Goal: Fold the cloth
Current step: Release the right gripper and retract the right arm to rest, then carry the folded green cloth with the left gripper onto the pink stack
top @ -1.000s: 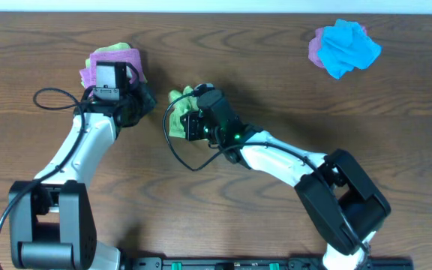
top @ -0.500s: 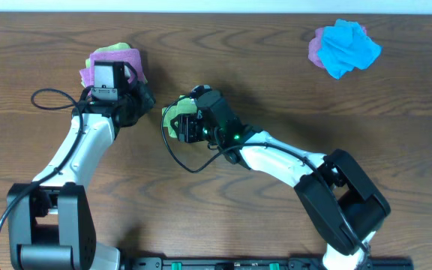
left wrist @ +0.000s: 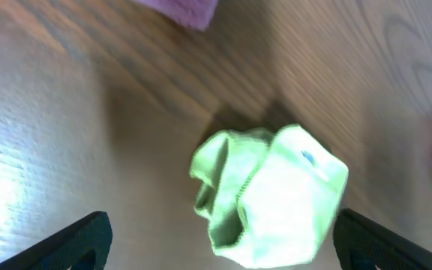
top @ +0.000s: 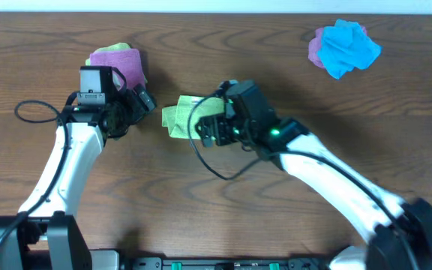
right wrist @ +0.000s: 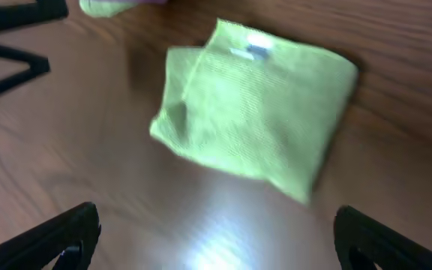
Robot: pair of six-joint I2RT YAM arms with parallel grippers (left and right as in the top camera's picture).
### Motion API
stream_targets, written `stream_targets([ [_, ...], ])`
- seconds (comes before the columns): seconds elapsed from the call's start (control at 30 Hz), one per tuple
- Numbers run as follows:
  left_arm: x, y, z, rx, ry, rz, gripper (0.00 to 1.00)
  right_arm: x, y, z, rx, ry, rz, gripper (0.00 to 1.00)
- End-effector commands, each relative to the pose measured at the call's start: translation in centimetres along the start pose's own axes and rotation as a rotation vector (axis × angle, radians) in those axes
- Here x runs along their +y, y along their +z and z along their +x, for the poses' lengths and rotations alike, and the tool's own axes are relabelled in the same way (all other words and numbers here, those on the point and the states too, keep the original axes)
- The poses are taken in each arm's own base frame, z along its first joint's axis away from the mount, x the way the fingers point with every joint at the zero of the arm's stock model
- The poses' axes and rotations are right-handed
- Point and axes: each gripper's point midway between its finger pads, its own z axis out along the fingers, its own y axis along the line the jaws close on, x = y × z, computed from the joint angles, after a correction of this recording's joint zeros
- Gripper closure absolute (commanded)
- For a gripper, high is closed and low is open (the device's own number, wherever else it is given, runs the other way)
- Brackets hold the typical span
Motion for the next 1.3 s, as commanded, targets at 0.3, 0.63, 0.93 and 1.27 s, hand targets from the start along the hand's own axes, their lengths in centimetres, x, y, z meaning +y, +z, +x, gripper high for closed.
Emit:
stream_targets([
  [0.3, -0.7, 0.0, 4.3, 0.181, -0.063, 0.101, 0.05, -5.2, -9.2, 9.2, -0.026, 0.016, 0.151, 0.01],
  [0.63, -0.7, 1.8, 7.1, 0.254, -0.093, 0.243, 0.05, -7.8, -12.6, 16.6, -0.134, 0.146, 0.103, 0.01],
  [0.93, -2.2, 3.0, 7.7, 0.244, -0.040, 0.256, 0.05, -11.3, -14.8, 18.2, -0.222, 0.228, 0.248, 0.01],
  [1.27, -1.0, 6.2, 9.1, 0.276, -0.088, 0.160, 0.05, -11.2, -14.9, 18.0, -0.232, 0.227, 0.246, 0.01],
])
